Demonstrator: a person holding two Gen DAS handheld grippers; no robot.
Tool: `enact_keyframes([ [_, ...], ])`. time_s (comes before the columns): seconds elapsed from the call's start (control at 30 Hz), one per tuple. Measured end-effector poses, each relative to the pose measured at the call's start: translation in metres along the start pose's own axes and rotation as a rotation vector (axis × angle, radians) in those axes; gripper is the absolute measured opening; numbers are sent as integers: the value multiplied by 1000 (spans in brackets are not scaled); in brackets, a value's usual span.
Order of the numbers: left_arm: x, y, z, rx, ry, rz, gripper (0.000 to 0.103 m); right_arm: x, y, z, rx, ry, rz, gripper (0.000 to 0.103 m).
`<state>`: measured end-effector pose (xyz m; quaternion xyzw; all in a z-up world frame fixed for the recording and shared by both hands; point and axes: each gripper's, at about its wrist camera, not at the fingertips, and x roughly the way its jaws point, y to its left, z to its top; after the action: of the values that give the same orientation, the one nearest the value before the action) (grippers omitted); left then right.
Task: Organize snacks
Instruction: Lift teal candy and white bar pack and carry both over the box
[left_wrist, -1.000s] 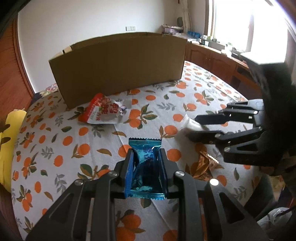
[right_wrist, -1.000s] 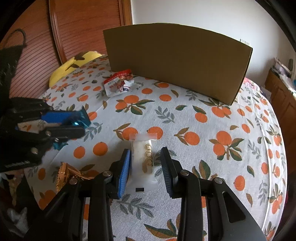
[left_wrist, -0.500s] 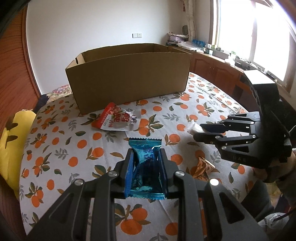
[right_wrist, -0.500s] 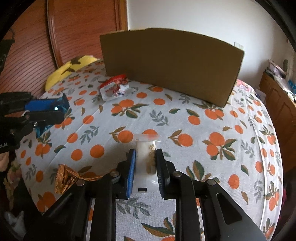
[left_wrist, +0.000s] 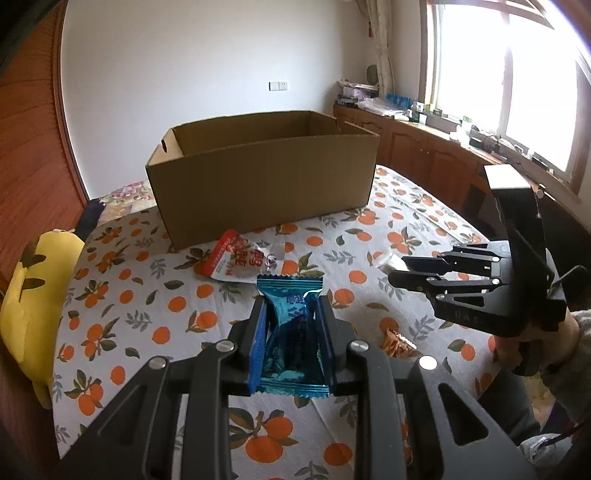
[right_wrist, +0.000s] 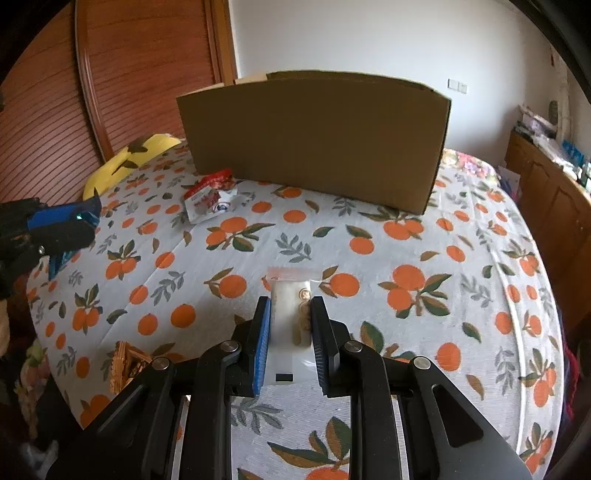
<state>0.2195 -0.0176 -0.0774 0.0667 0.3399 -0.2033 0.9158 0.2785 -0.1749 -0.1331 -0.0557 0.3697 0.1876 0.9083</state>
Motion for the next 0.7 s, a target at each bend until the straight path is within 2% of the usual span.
enact_keyframes([
  [0.23,-6,4,10,-17,-24,12,24,-21,-3,10,-6,-42,-17,19],
  [0.7,-12,25,35,-39,-75,31,24,-64,0,54,-68,-128,-12,19],
])
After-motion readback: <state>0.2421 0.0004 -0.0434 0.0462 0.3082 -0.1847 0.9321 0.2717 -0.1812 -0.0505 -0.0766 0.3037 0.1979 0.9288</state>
